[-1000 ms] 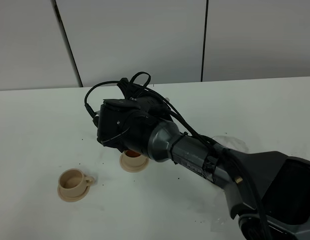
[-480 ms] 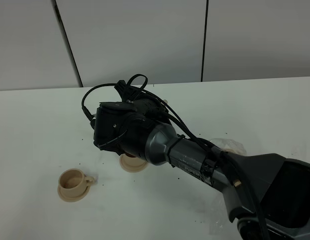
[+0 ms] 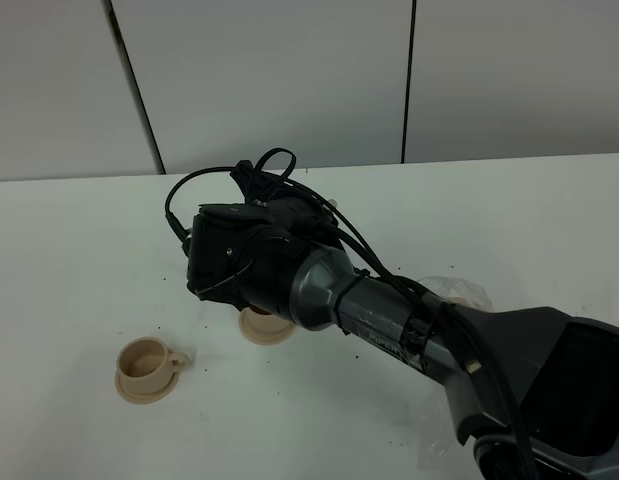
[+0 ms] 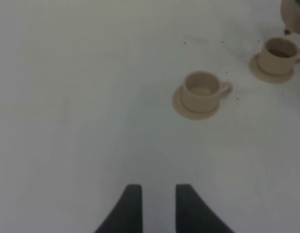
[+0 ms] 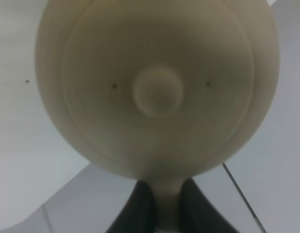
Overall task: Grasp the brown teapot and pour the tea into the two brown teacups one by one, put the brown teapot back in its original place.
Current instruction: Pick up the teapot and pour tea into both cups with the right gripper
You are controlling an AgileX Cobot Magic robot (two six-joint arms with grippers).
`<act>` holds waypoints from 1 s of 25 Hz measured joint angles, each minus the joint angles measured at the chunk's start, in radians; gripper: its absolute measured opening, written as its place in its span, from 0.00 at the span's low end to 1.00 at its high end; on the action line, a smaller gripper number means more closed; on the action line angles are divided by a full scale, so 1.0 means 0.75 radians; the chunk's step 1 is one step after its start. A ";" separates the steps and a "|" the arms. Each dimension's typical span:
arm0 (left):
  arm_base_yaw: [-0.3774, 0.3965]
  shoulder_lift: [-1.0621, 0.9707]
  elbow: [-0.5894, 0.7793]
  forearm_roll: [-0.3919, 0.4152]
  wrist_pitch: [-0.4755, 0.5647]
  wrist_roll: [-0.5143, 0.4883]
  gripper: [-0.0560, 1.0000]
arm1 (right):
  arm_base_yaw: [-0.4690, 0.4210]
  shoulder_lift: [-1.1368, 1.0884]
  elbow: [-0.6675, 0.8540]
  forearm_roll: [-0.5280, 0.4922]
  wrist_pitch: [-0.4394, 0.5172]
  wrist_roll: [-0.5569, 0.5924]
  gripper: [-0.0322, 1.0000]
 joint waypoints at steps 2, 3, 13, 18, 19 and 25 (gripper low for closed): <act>0.000 0.000 0.000 0.000 0.000 0.000 0.28 | 0.000 0.007 0.000 -0.006 0.003 0.000 0.12; 0.000 0.000 0.000 0.000 0.000 0.000 0.28 | 0.000 0.013 0.000 -0.006 0.003 0.000 0.12; 0.000 0.000 0.000 0.000 0.000 0.000 0.28 | 0.002 0.040 0.000 -0.030 0.002 -0.001 0.12; 0.000 0.000 0.000 0.000 0.000 0.000 0.28 | 0.002 0.040 0.000 -0.061 0.002 -0.001 0.12; 0.000 0.000 0.000 0.000 0.000 0.000 0.28 | 0.002 0.040 0.000 -0.068 0.003 0.000 0.12; 0.000 0.000 0.000 0.000 0.000 0.000 0.28 | 0.002 0.040 0.000 -0.080 0.013 0.000 0.12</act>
